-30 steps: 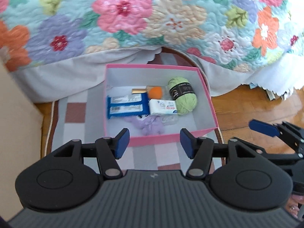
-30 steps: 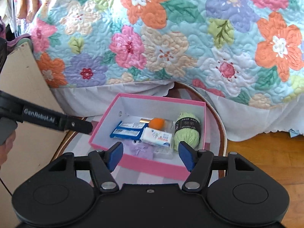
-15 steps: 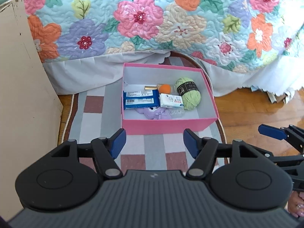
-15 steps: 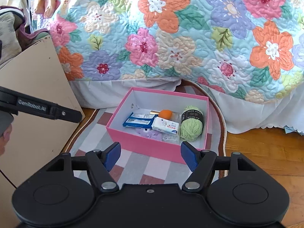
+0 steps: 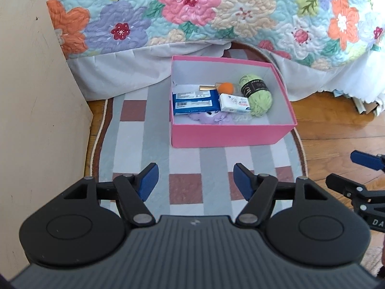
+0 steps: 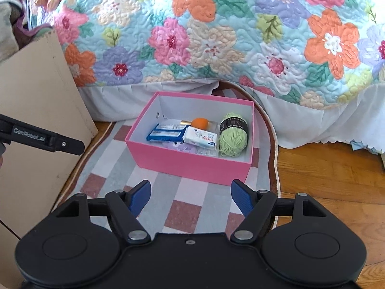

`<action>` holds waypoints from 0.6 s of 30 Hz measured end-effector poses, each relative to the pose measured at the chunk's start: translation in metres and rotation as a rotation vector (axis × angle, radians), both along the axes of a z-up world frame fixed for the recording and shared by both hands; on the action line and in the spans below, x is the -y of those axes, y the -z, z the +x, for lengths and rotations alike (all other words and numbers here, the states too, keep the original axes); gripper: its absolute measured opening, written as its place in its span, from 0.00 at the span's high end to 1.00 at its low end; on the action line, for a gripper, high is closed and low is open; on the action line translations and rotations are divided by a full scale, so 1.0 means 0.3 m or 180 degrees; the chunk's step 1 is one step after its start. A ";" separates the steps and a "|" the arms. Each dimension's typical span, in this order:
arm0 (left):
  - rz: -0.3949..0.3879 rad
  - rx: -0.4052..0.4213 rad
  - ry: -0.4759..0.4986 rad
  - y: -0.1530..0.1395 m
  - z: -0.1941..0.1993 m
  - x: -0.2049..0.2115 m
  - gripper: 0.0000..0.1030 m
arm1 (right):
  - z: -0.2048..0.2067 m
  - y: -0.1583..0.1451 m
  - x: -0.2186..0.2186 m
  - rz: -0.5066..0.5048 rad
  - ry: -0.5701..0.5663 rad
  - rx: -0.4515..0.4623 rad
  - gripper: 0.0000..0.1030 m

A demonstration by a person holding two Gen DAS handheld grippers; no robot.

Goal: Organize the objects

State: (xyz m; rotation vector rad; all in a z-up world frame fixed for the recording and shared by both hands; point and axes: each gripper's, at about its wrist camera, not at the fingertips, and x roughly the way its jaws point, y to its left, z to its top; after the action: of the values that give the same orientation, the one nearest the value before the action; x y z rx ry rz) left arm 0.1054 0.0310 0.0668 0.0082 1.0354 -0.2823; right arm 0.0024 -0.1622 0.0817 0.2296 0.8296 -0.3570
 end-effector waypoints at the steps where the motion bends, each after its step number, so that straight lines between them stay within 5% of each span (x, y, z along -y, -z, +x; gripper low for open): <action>1: 0.0015 0.0000 0.0004 0.007 -0.005 0.005 0.34 | 0.004 0.005 -0.004 0.0016 -0.0015 -0.0006 0.23; 6: 0.0085 0.0005 0.0007 0.035 -0.018 0.023 0.32 | 0.026 0.028 -0.015 0.0018 0.0023 -0.0044 0.21; 10: 0.0128 0.0011 0.0016 0.055 -0.026 0.030 0.24 | 0.037 0.052 -0.003 0.0073 0.0106 -0.0039 0.09; 14: 0.0120 -0.0018 -0.0022 0.078 -0.022 0.024 0.08 | 0.048 0.078 0.012 0.0059 0.0220 -0.0109 0.09; 18: 0.0164 -0.0140 -0.0037 0.098 -0.018 0.025 0.04 | 0.061 0.101 0.014 -0.0081 0.0313 -0.0262 0.09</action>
State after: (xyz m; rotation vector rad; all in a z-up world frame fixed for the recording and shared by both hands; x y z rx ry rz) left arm 0.1000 0.0235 0.0375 0.0427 1.0860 -0.2462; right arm 0.0208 -0.1665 0.0514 0.2336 0.8963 -0.4716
